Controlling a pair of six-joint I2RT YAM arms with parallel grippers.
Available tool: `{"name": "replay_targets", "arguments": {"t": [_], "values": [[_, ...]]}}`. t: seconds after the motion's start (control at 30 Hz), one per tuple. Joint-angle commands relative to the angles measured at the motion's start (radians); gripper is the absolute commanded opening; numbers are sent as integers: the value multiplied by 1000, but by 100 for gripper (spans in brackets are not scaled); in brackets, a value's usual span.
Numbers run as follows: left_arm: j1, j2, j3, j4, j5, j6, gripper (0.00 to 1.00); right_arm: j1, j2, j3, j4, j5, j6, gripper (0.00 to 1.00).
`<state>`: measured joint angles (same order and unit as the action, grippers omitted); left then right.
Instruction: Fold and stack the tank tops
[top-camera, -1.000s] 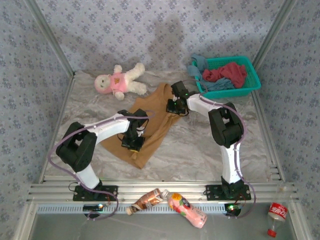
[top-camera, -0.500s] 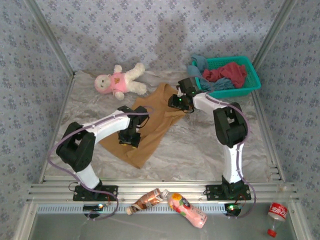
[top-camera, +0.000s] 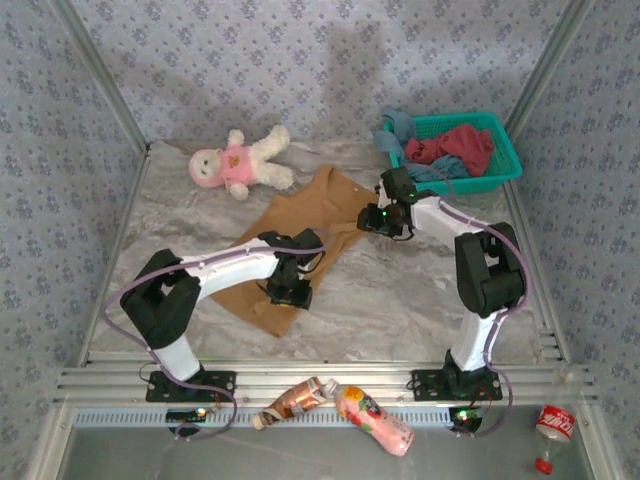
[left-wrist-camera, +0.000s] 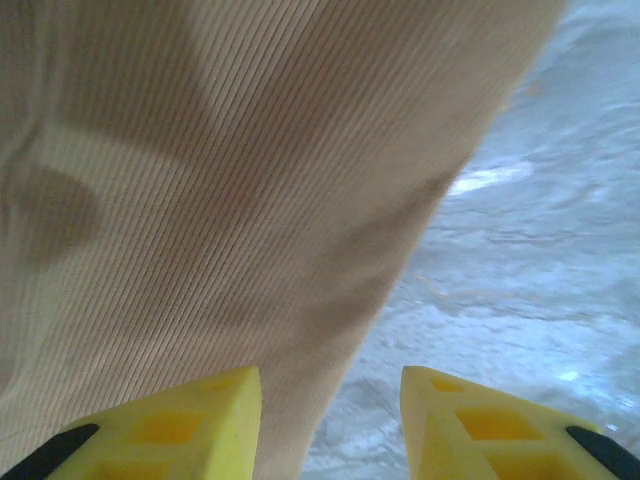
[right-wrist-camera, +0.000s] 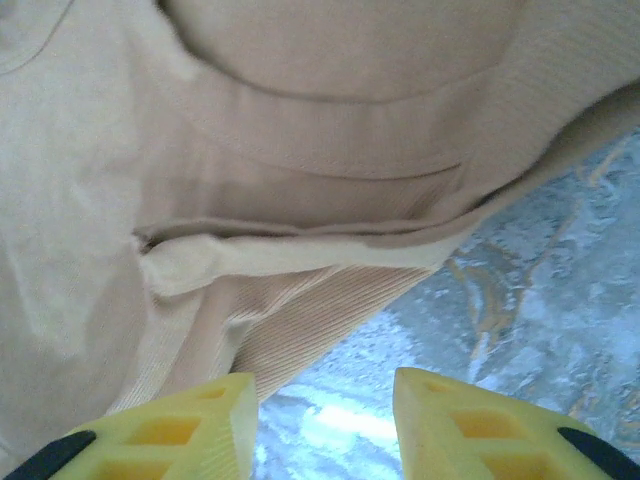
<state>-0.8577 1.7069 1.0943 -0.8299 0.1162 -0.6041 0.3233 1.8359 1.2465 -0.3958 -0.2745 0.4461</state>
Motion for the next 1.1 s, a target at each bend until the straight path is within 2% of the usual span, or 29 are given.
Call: {"name": "replay_targets", "arguments": {"t": [0.0,0.23,0.33,0.5,0.87,1.07], "values": [[0,13,-45,-1,-4,1,39,-16,59,31,9,-9,1,45],[6,-5,-114,-39,-13,9,30,-28,148,92,70,0,46,49],[4,-20,-142,-72,-31,15,27,-30,163,115,78,11,52,47],[4,-26,-178,-118,-65,17,27,-42,172,141,61,42,47,43],[8,-57,-180,-144,-71,30,31,-41,229,181,70,32,21,41],[37,-96,-192,-179,-93,40,34,-38,237,227,26,84,7,39]]}}
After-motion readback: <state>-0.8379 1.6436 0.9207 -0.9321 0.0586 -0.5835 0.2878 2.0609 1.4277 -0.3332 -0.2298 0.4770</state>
